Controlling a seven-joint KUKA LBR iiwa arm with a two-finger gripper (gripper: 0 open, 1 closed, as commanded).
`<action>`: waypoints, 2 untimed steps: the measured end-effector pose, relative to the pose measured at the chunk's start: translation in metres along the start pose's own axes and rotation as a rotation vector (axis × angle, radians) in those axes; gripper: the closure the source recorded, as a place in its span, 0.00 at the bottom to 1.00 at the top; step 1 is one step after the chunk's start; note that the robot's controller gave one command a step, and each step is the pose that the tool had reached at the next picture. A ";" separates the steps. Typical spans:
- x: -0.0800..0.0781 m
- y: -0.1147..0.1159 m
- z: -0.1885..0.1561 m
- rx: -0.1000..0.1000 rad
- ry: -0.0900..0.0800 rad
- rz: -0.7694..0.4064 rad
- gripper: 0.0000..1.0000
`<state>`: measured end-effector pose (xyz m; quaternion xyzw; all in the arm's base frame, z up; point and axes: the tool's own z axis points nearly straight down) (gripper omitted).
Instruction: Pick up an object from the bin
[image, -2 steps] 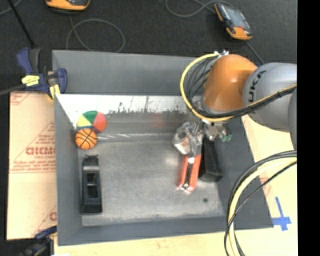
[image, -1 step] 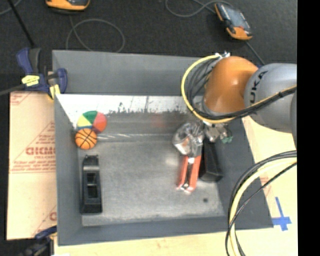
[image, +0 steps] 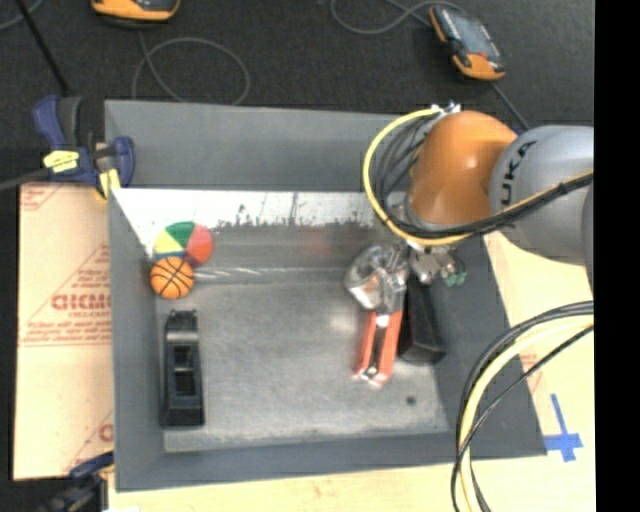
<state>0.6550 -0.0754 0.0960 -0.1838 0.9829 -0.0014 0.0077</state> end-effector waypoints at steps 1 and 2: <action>0.002 0.001 -0.012 -0.004 0.008 0.001 1.00; 0.003 0.001 -0.033 -0.005 0.012 0.002 1.00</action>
Offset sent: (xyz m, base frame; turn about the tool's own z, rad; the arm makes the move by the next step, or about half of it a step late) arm 0.0001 0.0001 0.0106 0.0000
